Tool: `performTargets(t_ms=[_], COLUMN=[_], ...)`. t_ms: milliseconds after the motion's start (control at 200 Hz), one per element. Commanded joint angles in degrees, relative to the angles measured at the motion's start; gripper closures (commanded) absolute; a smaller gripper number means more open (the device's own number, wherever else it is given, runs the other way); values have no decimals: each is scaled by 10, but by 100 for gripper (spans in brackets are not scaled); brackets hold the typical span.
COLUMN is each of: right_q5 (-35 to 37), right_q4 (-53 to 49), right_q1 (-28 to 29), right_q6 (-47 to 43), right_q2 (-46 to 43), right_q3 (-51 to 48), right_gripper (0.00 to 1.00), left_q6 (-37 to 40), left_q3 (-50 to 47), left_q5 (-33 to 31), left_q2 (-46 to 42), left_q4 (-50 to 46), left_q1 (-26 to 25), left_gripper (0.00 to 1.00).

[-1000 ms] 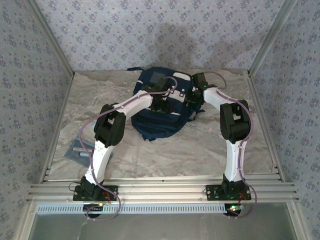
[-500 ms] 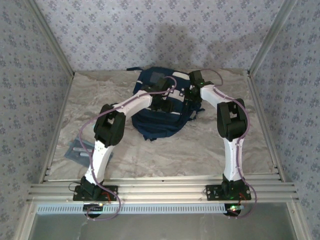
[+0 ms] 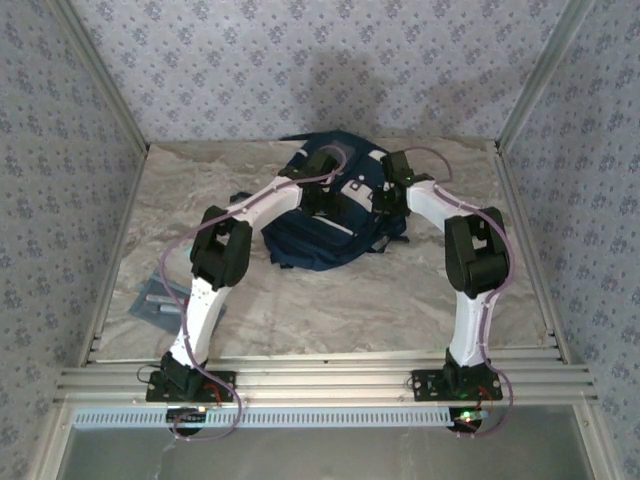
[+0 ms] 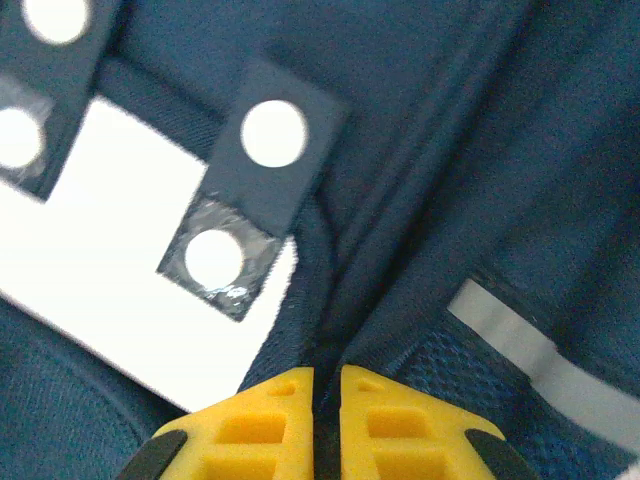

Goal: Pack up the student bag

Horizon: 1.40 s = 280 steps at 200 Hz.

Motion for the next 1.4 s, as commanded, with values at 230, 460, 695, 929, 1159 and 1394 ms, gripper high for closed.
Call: performTargets(t_ms=[230,460,695,929,1159,1394], right_q5=[-88,-128,-137,-122,-88,-81], right_q4=[28,29,40,33,11,-7], right_q1=[20,18,18,17,17,-11], right_q6=[-74,-49,-24,-28,-42,4], right_q2=[-58,-81,-97,-78,-87,-148], right_q3=[-87,-95,-107,-108,-112,-129], right_gripper=[85,74,73,78,70,53], left_q6=[-10,-12,-14,-13,-7,38], left_q3=[33,28,28,25,28,24], left_q5=[13,16,21,21,26,64], left_q2=[74,72,71,67,52,-25], left_q4=[18,17,20,19,4,-22], left_q1=[3,3,1,0,1,-18], left_gripper=[36,36,36,36,36,35])
